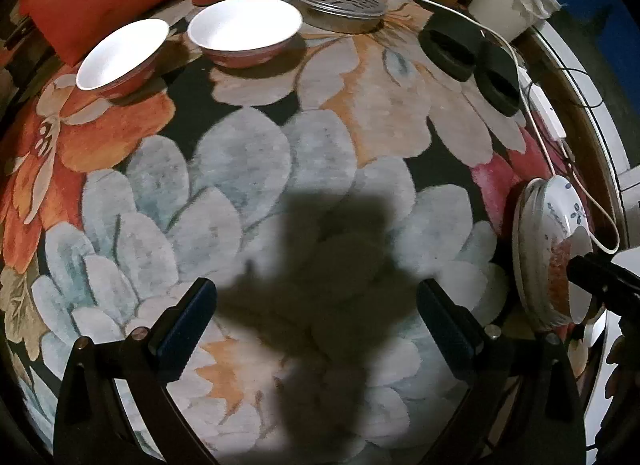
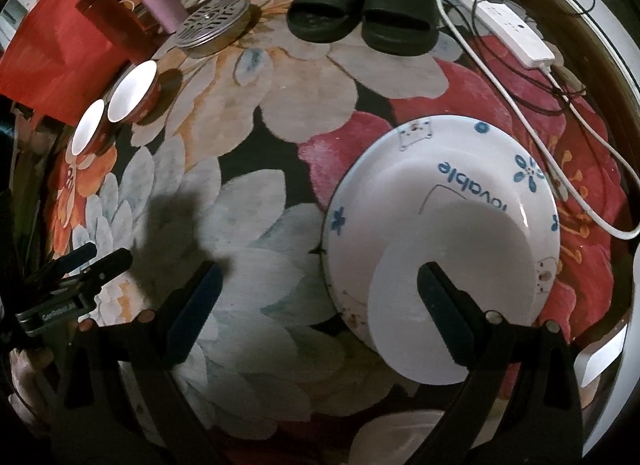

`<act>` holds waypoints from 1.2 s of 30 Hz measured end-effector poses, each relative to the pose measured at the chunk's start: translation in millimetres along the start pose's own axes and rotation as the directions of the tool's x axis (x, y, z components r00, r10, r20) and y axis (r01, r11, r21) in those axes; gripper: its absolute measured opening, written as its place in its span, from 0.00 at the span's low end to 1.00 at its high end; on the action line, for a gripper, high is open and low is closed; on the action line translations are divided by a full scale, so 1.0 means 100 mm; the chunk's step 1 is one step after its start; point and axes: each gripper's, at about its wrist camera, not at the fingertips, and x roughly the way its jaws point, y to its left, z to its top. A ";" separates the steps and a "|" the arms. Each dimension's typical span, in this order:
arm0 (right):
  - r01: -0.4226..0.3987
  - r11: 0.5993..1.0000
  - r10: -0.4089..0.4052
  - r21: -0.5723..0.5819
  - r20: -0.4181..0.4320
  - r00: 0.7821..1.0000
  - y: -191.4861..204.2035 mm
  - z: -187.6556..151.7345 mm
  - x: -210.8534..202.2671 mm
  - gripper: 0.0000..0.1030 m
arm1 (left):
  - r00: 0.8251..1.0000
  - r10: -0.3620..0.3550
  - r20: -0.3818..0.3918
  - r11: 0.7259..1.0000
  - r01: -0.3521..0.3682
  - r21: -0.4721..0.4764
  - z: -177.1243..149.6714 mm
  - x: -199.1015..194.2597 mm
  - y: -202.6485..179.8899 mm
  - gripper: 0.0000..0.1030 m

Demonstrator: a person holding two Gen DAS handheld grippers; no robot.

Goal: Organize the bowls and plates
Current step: 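Move both grippers back toward the remaining white bowls, then grasp the rim of another white bowl with both grippers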

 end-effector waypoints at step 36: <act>-0.171 0.954 0.134 -0.248 -0.156 0.979 1.22 0.91 0.64 0.96 | 0.998 0.034 0.053 0.975 -0.022 -0.223 0.36 0.04 0.94 0.97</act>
